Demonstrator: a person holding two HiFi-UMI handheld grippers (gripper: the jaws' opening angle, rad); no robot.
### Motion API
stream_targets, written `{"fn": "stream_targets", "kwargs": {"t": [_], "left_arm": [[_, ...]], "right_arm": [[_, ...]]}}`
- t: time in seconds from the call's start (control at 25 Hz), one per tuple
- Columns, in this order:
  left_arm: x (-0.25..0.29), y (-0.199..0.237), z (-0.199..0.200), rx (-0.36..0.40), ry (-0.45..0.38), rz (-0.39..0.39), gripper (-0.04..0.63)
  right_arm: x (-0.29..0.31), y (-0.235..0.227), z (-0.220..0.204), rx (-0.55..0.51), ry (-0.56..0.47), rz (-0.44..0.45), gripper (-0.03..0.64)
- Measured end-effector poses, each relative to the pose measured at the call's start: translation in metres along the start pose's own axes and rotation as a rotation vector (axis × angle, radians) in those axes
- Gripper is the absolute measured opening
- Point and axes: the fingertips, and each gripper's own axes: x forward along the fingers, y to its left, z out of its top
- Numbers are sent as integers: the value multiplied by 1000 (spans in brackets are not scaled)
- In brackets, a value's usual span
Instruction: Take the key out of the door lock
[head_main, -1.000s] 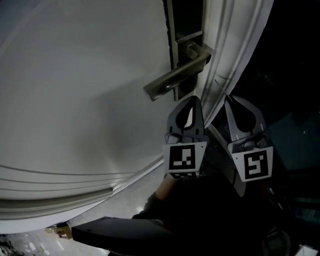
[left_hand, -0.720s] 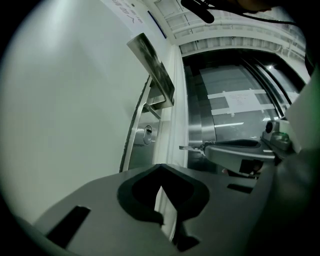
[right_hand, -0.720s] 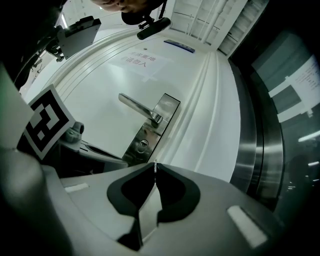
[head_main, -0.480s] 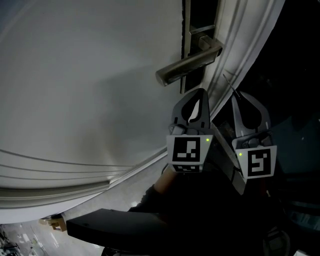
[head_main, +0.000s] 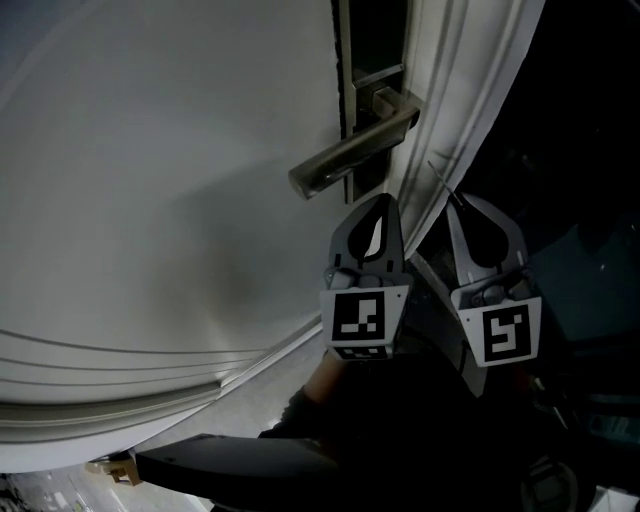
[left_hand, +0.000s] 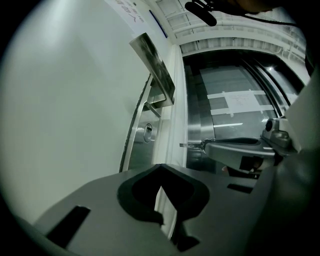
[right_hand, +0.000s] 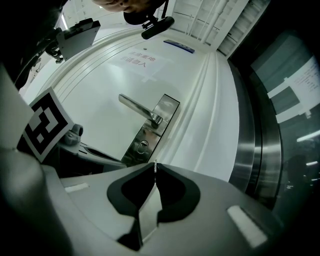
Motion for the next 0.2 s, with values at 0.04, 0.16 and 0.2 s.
{"fn": "stream_targets", "kwargs": {"t": [0.04,0.16,0.2], "left_arm": [[-1,0,0,-2,1,3,0],[-3,1,0,-6,3,14,0],[-4,1,0,-6,4,18,0]], "right_arm": [[0,0,0,0,2,3,12],[-1,2,1,-1,4,14,12],[-1,2,1,-1,5,17,12]]}}
